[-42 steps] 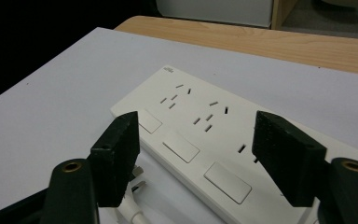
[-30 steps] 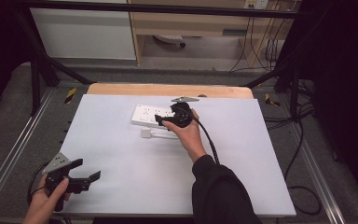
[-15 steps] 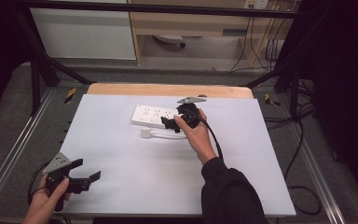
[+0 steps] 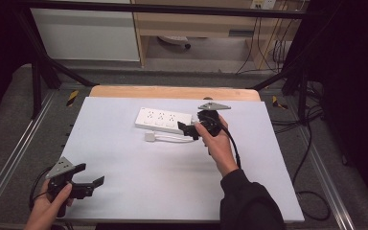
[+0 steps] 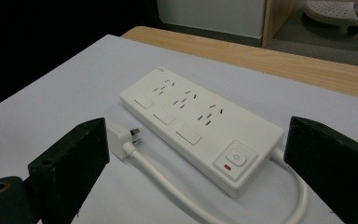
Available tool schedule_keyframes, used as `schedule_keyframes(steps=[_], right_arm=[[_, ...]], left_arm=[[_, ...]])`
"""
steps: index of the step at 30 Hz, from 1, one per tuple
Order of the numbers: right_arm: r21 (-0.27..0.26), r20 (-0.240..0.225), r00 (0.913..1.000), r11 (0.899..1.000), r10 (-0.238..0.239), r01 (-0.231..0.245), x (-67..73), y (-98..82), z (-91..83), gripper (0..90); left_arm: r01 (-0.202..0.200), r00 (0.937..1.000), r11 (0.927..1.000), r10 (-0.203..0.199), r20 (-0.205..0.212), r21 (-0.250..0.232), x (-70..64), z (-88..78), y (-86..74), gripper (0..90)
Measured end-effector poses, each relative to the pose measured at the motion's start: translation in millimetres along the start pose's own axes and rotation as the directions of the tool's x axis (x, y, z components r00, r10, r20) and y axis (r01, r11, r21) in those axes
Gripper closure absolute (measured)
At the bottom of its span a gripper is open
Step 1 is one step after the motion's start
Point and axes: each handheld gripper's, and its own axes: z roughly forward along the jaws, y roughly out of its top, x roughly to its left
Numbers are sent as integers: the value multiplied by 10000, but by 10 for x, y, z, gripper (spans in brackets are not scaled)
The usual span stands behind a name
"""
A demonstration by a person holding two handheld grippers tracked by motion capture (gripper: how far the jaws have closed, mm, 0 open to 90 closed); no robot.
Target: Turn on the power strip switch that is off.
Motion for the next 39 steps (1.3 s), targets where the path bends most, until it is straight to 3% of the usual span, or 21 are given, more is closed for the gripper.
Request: schedule_keyframes(steps=[4,7,15,24,30,39], right_arm=[[-52,111,9999,10000,-19,20,-55,-57,-146,70],[-163,439,9985,9994,-313,320,-98,-102,-263,70],[-439,623,9978,9987,-214,242,-236,-288,-591,79],[-998,905,9956,9949,228,-137,-383,-590,-995,75],[-1468,1516,9880,9891,302,-77,-493,-801,-1207,75],[-1264,1963,9799,9919,360,-111,-632,-1136,-1374,72]], left_arm=[[11,10000,10000,-11,-36,-10,1,2,0,79],[17,10000,10000,-17,-39,-10,2,2,0,79],[56,10000,10000,-56,-65,13,7,2,-1,79],[65,9999,10000,-64,-94,29,8,7,0,79],[71,9999,10000,-71,-121,36,9,8,0,79],[89,9999,10000,-88,-132,23,10,7,-1,79]])
